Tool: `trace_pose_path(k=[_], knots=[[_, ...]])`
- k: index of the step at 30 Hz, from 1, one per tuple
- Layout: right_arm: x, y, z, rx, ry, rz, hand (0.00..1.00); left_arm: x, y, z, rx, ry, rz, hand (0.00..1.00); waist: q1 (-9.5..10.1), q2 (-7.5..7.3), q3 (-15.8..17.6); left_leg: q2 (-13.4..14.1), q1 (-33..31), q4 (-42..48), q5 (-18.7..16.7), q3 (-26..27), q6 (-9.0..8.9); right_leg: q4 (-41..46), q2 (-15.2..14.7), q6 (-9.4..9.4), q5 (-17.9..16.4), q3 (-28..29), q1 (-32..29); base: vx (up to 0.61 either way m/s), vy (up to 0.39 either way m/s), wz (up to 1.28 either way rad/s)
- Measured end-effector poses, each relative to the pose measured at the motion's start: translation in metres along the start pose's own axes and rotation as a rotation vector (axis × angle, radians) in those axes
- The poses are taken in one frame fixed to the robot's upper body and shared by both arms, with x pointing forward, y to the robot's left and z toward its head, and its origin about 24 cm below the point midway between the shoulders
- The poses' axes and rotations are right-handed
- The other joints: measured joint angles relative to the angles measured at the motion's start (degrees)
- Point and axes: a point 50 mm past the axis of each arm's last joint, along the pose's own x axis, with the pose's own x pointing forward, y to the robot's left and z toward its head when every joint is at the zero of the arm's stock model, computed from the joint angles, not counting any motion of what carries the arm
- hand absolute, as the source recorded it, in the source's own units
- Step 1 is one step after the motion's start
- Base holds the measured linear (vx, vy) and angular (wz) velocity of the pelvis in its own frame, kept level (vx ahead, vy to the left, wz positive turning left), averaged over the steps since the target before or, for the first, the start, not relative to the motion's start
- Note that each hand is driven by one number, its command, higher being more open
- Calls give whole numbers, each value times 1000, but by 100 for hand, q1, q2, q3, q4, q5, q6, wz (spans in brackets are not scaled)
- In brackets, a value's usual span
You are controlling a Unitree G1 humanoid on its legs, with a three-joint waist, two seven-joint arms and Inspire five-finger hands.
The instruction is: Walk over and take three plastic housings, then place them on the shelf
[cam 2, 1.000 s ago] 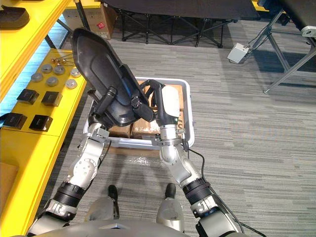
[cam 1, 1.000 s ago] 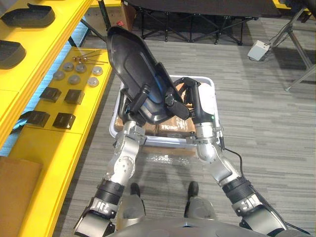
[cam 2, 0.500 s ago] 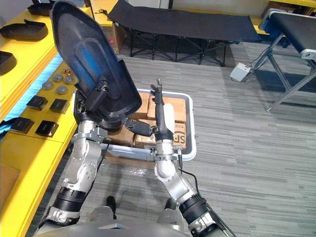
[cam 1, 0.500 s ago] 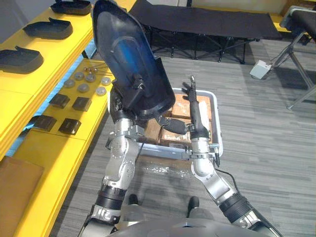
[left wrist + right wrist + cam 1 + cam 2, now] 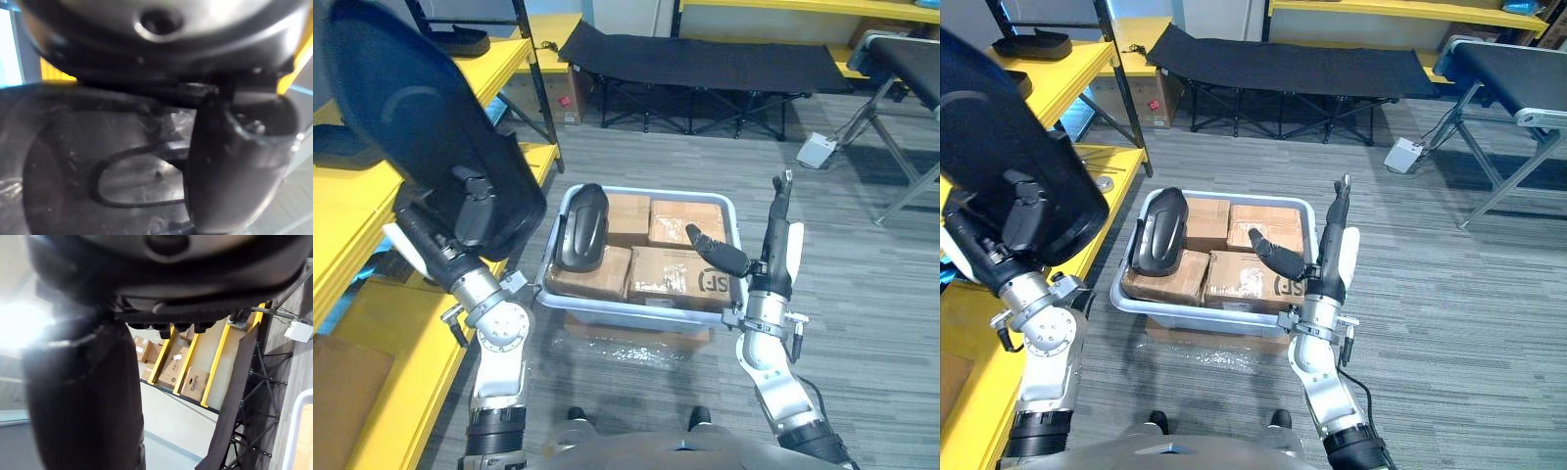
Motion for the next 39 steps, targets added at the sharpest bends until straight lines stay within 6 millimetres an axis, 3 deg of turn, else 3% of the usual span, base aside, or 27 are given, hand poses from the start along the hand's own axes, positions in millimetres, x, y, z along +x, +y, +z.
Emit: trace_pose_path(k=[5, 11, 19, 24, 25, 27, 28, 31, 32, 34, 37, 39], knots=[[-4, -1, -6, 73, 78, 39, 100, -5, 6, 1, -28, -6, -68, 0, -62, 59, -56, 1, -1, 0, -1, 0, -1, -2, 0, -4, -4, -1, -6, -3, 3, -1], [-2, -10, -22, 207, 219, 5, 100, -9, 21, 22, -98, -46, -159, 0, -17, 157, -116, -1, -5, -1, -2, -27, 1, -6, 0, -2, -4, -28, 15, 0, 2, 1], [4, -27, -37, 389, 315, 39, 100, -8, 54, 27, -87, -48, 1, 0, 140, 215, -161, -13, -112, 28, -14, -393, 25, -10, 1, -36, -87, -415, 176, -21, -4, 21], [3, -11, -37, 408, 328, 143, 100, -12, 89, 33, 6, -63, 168, 0, 603, 131, -221, -37, -294, 27, 42, -740, -6, -15, 13, -9, -116, -764, 226, 5, -11, 33], [3, -9, -37, 411, 329, 149, 100, -12, 91, 33, 13, -65, 175, 0, 622, 118, -231, -40, -313, 31, 42, -765, -6, -15, 13, -8, -119, -791, 227, 20, -11, 37], [5, 10, -30, 442, 319, 195, 100, -11, 107, 38, 47, -80, 213, 0, 856, -39, -282, -105, -489, 104, 46, -1106, -6, -8, 7, -2, -164, -1071, 311, 20, -11, 62], [6, 14, -28, 440, 312, 207, 100, -11, 109, 38, 42, -76, 213, 0, 880, -72, -303, -126, -539, 129, 46, -1206, -5, 3, 6, 2, -190, -1124, 331, 20, -9, 78], [10, 21, -21, 395, 291, 246, 100, -11, 109, 36, 1, -47, 163, 0, 803, -161, -299, -261, -826, 213, 105, -2071, 42, 600, 73, -28, -917, -910, 338, 42, -35, 150], [8, 15, -24, 385, 313, 230, 100, -13, 108, 35, -18, -31, 122, 0, 776, -209, -300, -341, -846, 169, 174, -2420, 13, 905, 112, -58, -1234, -869, 393, 16, -101, 143], [8, 3, -31, 369, 332, 181, 100, -15, 111, 34, -9, -14, 99, 0, 822, -254, -308, -418, -881, 107, 270, -2767, -41, 1292, 63, -17, -1550, -975, 397, 21, -107, 125], [7, -23, -42, 337, 358, 85, 100, -24, 120, 32, -4, 36, 87, 0, 872, -136, -245, -450, -1069, 112, 516, -3040, -77, 1459, 109, -28, -1662, -1429, 514, 2, -104, 88], [2, -41, -50, 318, 380, 14, 100, -27, 116, 29, -37, 63, 35, 0, 767, -5, -137, -512, -1244, 100, 695, -2760, 145, 1514, 88, -52, -1720, -1835, 621, -60, -35, 115]])
